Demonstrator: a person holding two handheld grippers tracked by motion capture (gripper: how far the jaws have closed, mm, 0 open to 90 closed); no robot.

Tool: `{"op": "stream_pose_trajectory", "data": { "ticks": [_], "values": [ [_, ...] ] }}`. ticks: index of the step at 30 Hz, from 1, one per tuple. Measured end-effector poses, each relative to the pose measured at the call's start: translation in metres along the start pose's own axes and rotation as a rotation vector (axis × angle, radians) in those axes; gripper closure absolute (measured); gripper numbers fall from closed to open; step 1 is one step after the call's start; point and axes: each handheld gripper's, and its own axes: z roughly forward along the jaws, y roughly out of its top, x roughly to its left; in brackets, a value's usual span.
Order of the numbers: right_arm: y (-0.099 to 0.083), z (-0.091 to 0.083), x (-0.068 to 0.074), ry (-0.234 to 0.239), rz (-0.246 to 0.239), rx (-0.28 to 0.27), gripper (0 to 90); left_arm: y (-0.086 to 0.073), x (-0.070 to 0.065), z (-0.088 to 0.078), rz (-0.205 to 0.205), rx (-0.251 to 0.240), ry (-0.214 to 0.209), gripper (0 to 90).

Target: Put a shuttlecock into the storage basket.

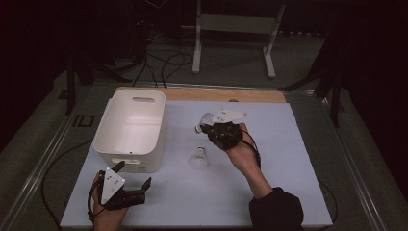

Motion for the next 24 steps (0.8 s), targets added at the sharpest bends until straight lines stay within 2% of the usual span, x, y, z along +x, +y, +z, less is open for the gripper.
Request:
{"op": "stream_pose_trajectory", "data": {
  "ticks": [24],
  "values": [
    [0.014, 0.003, 0.005, 0.014, 0.000, -0.022, 89.3, 0.000, 0.000, 0.000, 0.001, 0.000, 0.000, 0.5]
  ]
}}
